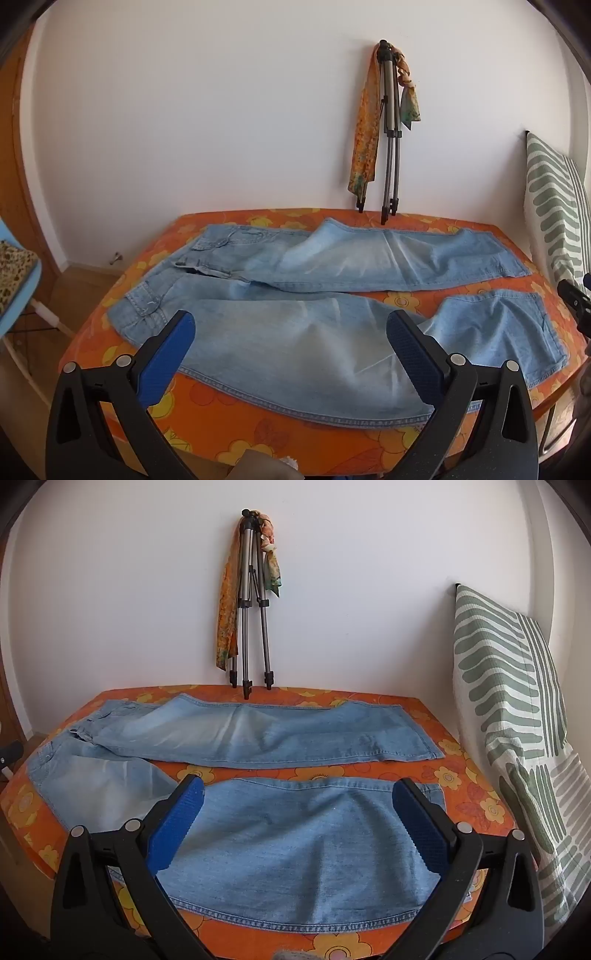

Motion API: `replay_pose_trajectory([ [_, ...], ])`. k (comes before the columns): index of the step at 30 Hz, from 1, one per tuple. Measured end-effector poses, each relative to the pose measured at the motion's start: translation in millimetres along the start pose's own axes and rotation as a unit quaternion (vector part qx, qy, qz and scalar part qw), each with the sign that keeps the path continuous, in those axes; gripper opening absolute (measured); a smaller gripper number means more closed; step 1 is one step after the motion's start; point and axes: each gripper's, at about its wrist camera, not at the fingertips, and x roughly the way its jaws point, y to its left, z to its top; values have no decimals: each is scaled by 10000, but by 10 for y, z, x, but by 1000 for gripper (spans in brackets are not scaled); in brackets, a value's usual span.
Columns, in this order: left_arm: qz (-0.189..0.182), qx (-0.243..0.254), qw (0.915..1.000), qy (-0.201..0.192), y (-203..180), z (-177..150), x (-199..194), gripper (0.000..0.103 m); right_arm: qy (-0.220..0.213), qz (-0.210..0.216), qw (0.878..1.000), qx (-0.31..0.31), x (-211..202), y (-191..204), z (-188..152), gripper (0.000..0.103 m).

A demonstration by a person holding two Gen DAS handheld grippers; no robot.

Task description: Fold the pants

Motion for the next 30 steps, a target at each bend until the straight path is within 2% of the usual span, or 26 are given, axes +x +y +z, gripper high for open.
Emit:
replay_pose_trajectory([
  [4,5,39,10000,-2,-49,24,-2,103,-22,-5,10000,-19,9,1,5,103],
  [11,-68,-80,9999,-11,141,40,33,103,-29,-3,10000,-11,72,-5,20,103],
  [12,-69,-78,9999,-8,150,44,43,103,-80,-30,10000,-27,-21,12,12,103],
  [30,36,-111,9999,-68,49,2,19,103,-94,-22,10000,-15,-22,2,9,103],
])
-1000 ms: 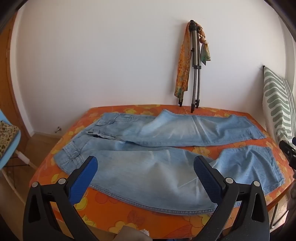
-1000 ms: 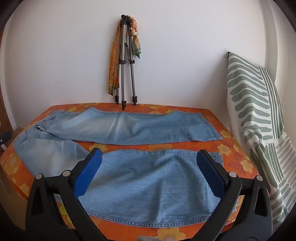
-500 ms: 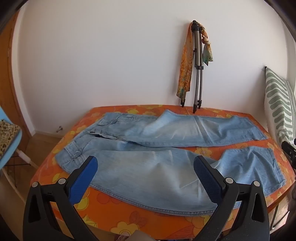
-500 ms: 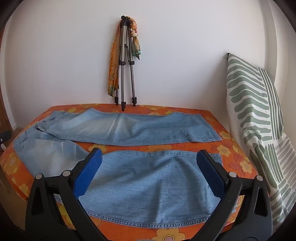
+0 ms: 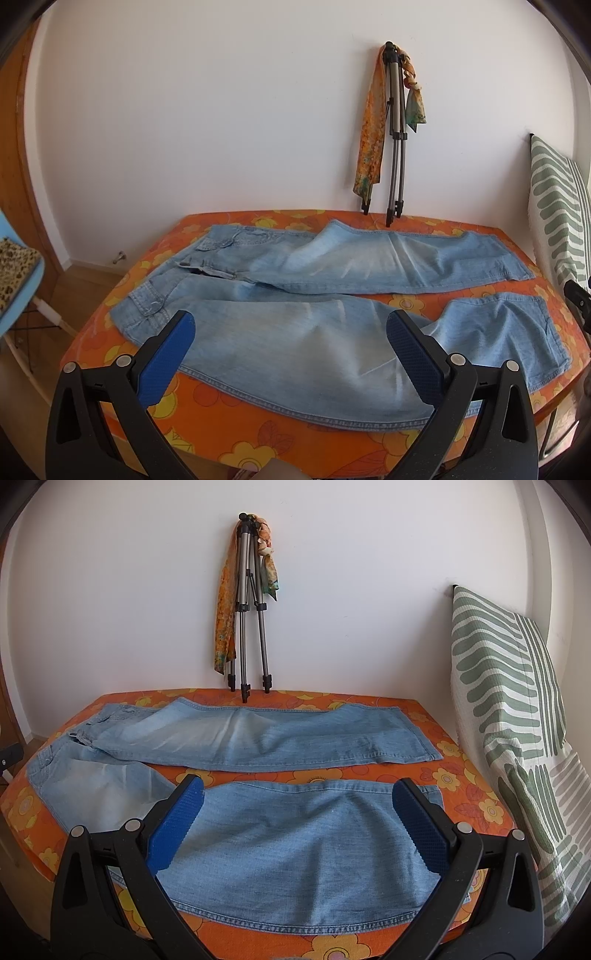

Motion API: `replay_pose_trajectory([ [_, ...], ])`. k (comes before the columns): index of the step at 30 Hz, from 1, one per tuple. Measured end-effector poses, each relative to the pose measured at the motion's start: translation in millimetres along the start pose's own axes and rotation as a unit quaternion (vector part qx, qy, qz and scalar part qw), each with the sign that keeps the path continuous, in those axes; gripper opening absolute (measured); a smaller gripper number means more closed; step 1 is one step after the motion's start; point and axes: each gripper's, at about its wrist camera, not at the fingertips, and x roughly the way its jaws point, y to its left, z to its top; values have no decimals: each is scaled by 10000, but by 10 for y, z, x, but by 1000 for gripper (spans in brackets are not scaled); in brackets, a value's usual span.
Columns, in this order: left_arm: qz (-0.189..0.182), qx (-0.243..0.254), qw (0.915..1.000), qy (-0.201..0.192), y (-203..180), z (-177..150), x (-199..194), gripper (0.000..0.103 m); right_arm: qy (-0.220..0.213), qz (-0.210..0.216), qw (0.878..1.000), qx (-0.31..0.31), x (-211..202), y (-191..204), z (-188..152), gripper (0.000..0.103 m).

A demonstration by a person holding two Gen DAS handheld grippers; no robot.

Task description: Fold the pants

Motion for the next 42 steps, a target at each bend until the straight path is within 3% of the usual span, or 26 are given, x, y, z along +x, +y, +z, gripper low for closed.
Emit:
replay_pose_trajectory([
  [42,4,-35,10000,4,43,1,9,103,-11,12,10000,25,-8,-4,10,103],
])
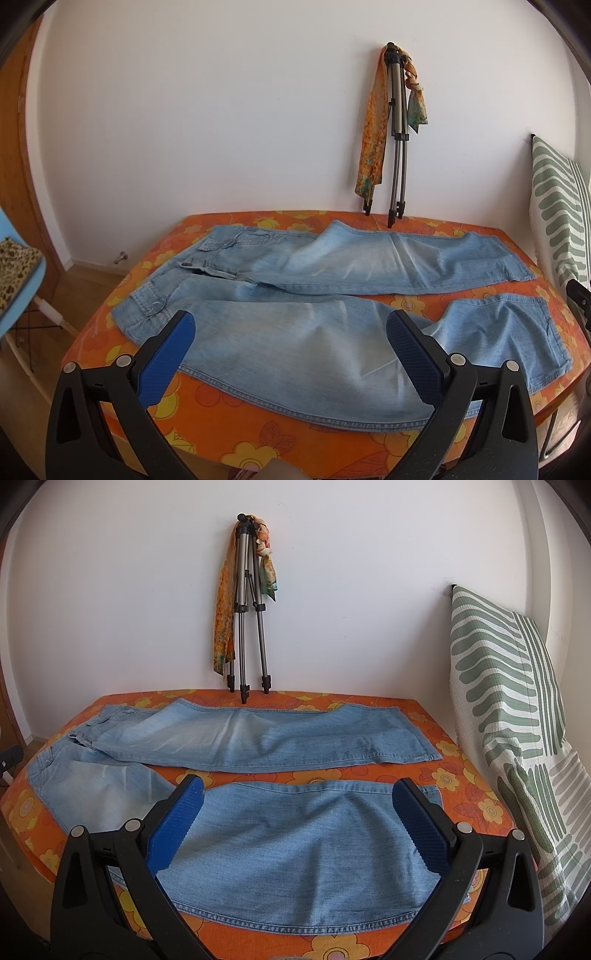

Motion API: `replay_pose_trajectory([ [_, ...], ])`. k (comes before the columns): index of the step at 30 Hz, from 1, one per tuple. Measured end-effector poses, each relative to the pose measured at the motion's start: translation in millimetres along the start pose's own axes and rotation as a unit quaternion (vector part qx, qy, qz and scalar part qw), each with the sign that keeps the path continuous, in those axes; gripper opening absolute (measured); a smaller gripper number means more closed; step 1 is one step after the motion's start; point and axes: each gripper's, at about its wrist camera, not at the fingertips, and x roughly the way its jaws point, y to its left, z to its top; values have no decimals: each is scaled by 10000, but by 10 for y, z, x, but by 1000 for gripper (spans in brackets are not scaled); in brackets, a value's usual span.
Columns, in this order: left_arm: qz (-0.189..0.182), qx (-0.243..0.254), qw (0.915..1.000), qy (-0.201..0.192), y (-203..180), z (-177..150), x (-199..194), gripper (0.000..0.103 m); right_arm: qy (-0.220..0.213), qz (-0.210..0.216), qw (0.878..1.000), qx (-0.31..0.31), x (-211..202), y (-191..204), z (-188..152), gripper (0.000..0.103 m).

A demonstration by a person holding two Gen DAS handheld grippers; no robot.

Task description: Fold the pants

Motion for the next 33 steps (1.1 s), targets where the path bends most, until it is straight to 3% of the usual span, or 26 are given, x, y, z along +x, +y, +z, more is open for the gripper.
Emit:
replay_pose_trajectory([
  [33,53,-43,10000,-26,54,20,14,103,-12,109,9998,179,3,-88,18,103],
])
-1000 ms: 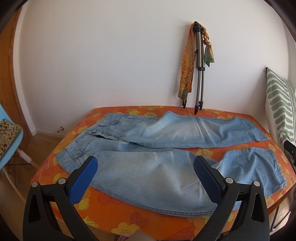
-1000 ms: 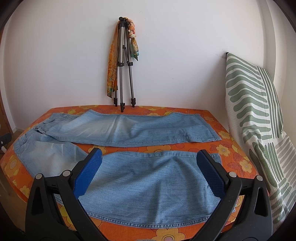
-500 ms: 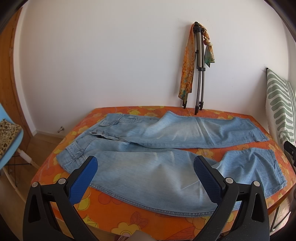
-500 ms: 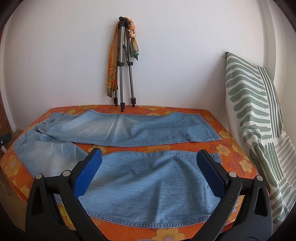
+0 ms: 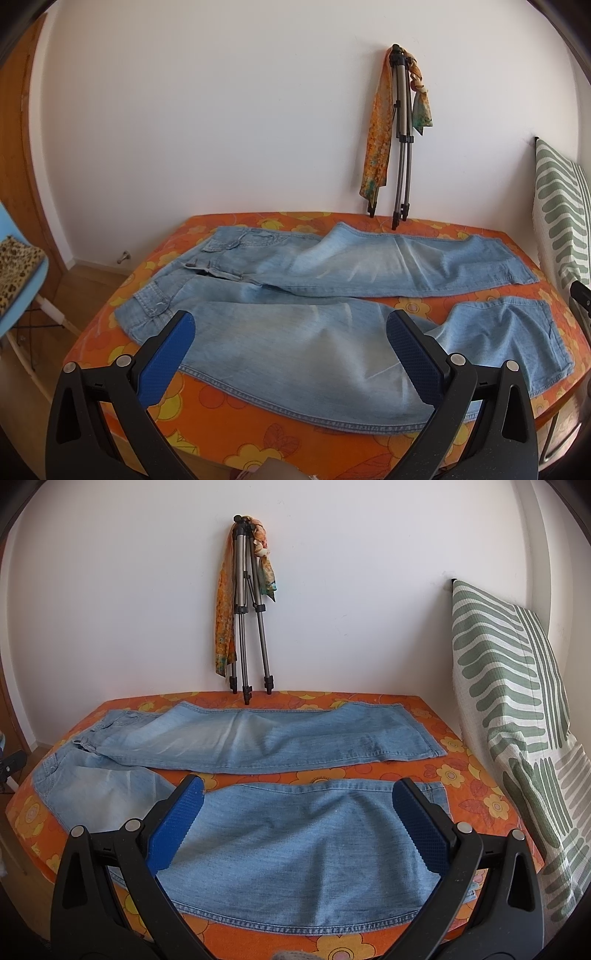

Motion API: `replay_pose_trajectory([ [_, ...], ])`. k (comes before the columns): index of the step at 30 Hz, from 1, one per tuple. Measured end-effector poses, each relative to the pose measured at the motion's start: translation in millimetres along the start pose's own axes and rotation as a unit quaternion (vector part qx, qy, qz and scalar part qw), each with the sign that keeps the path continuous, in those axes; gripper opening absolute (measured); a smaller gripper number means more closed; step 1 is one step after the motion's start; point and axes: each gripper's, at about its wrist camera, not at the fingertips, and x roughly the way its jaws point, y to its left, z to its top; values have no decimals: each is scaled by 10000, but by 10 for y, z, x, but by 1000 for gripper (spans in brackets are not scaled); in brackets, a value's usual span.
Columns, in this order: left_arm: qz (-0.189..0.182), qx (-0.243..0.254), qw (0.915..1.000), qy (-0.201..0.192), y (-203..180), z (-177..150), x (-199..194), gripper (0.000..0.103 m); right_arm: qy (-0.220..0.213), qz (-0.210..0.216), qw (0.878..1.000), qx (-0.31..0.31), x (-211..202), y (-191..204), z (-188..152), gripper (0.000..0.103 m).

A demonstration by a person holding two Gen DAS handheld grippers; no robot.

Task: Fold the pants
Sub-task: 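Move both tools toward the waistband of the light-blue jeans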

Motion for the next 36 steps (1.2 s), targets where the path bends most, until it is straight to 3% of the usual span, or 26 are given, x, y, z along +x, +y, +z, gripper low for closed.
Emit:
replay_pose_trajectory([
  [14,239,-138,9996,-94,230,17,-49,103,-7,476,9989,4,51,149,-1,103],
  [23,124,-451,9989,-44,470,-17,-113,103,-24,728,9973,-36,59,260,38,103],
  [28,238,-530,9983,-5,635,-46,12,89,77,973,9951,-171,226,413,35,99],
  [32,29,-875,9957,300,799,-37,169,82,313,1249,9910,-368,361,570,31,98],
  [36,-27,-1034,9939,382,901,47,244,73,237,1345,9898,-404,368,631,139,98],
])
